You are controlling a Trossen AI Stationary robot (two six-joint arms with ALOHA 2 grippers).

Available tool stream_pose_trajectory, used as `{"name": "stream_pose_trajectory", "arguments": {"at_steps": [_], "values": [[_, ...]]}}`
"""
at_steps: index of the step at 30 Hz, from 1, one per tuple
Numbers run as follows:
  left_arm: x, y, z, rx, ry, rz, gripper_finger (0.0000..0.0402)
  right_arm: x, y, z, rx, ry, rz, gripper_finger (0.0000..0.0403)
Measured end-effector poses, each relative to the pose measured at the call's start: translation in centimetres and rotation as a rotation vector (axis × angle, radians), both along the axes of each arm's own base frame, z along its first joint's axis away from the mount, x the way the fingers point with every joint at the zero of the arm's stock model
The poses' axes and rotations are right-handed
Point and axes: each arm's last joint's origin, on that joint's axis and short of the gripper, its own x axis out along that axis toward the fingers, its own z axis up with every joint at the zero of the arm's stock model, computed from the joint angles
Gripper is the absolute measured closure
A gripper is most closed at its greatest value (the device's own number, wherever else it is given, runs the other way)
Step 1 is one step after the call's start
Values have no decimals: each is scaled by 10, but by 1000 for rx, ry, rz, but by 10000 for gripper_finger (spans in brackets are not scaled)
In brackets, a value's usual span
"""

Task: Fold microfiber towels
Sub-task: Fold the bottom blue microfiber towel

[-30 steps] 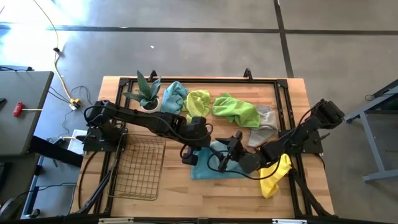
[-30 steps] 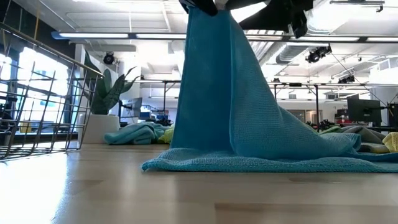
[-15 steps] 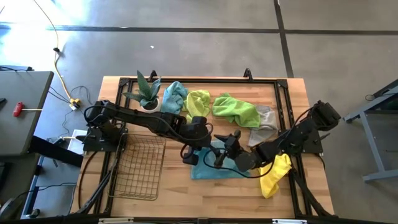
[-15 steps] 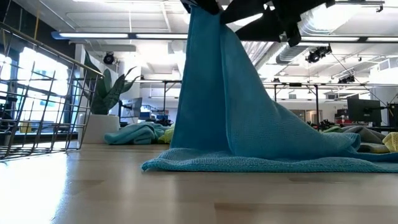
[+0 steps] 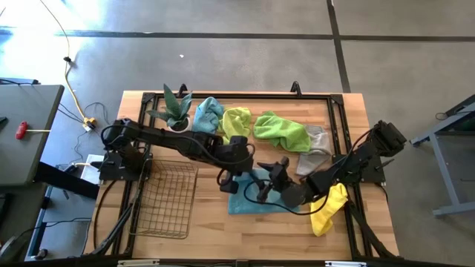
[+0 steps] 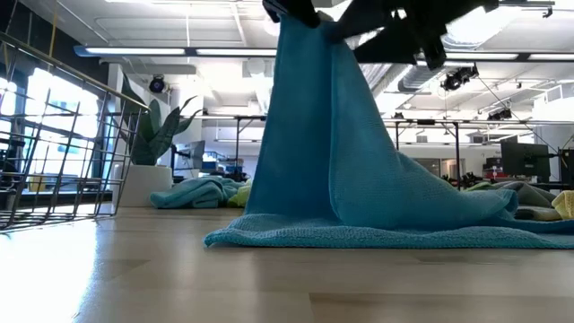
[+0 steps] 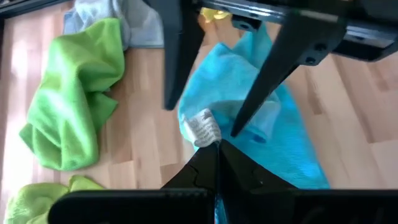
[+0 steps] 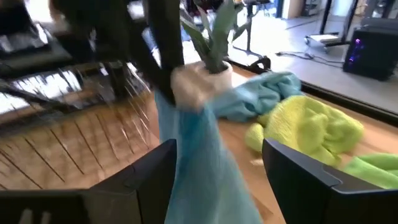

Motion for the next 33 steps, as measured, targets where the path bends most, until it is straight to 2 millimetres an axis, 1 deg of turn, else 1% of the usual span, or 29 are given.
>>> {"name": "stream_pose_trajectory", "arguments": {"at_steps": [5,12,20,22,24,26,29,31,33], "values": [[-1,-1,-1,-1,15,-3,401,-3,0,-4,-40,58,2,171],[-3,0,-2,-16,35,18,401,-10,7,-7,-200,159,15,171],[-3,0,-2,-17,35,16,401,-21,9,-17,-334,310,34,171],[-3,0,-2,-17,35,16,401,-21,11,-16,-246,253,27,171],[-3,0,-2,-16,35,16,401,-19,13,-15,-110,177,48,171],[-3,1,-2,-12,36,12,401,-17,16,-14,31,124,94,171],[-3,3,-2,-10,37,12,401,-14,21,-13,209,92,181,171],[-3,5,-2,-13,36,18,401,-14,26,-11,268,76,237,171],[-3,5,-2,-20,33,27,401,-14,30,-8,261,53,261,171]]}}
